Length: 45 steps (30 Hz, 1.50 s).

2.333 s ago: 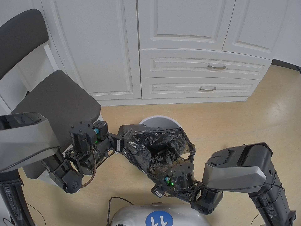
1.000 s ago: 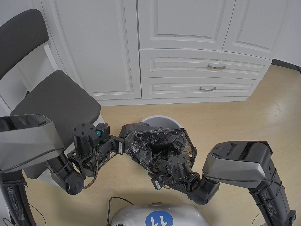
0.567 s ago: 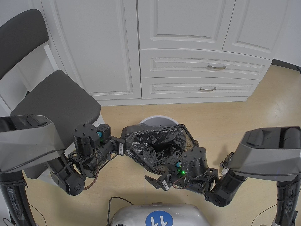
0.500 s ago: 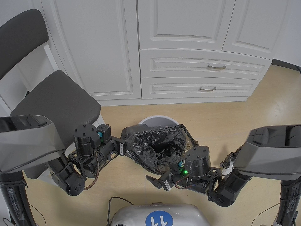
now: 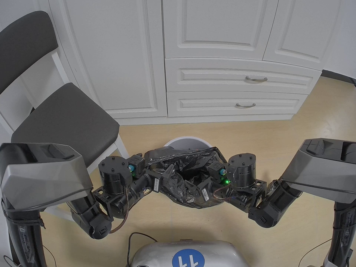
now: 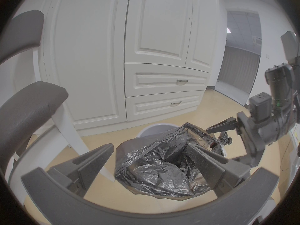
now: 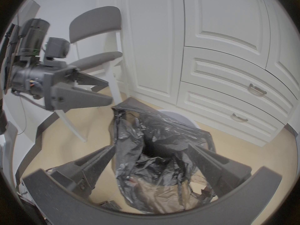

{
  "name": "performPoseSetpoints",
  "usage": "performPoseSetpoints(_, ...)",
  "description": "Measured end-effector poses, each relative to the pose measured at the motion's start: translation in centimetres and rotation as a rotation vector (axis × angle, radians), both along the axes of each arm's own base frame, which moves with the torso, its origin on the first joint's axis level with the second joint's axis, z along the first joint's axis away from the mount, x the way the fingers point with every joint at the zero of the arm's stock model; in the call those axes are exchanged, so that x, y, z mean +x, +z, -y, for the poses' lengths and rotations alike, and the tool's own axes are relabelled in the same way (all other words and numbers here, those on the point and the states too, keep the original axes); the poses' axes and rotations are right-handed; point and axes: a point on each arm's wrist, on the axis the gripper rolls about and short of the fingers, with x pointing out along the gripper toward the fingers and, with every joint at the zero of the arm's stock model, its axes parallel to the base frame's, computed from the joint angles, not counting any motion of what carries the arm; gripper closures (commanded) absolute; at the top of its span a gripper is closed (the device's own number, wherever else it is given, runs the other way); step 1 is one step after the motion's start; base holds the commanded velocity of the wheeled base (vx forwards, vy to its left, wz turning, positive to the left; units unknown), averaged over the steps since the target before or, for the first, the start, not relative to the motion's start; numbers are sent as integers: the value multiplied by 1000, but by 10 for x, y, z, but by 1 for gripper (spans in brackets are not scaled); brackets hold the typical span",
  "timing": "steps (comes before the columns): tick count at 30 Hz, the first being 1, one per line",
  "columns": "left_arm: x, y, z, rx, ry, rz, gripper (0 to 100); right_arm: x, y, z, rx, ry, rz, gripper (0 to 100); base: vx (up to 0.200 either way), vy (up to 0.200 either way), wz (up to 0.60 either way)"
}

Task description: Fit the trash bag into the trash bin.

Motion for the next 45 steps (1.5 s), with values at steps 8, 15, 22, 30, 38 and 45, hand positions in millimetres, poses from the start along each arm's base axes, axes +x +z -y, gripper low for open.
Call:
performPoseSetpoints(8, 8, -20, 11, 22, -9, -17, 100, 20, -12, 5, -21, -46, -15, 100, 0, 0, 0)
performPoseSetpoints(15, 24, -32, 15, 127, -8, -67, 100, 37, -19, 10, -23, -82, -17, 100, 0, 0, 0)
performPoseSetpoints(22, 49, -30, 21, 179, 7, -128, 100, 53, -27, 15, -23, -125, -12, 100, 0, 0, 0)
performPoseSetpoints(30, 89, -17, 30, 179, 61, -104, 100, 77, -38, 20, -27, -193, -1, 100, 0, 0, 0)
performPoseSetpoints(38, 123, -20, 28, 183, 132, -53, 100, 105, -44, 24, -13, -289, 45, 100, 0, 0, 0)
performPoseSetpoints(45, 142, -20, 33, 162, 176, -6, 100, 130, -44, 22, 23, -355, 110, 100, 0, 0, 0)
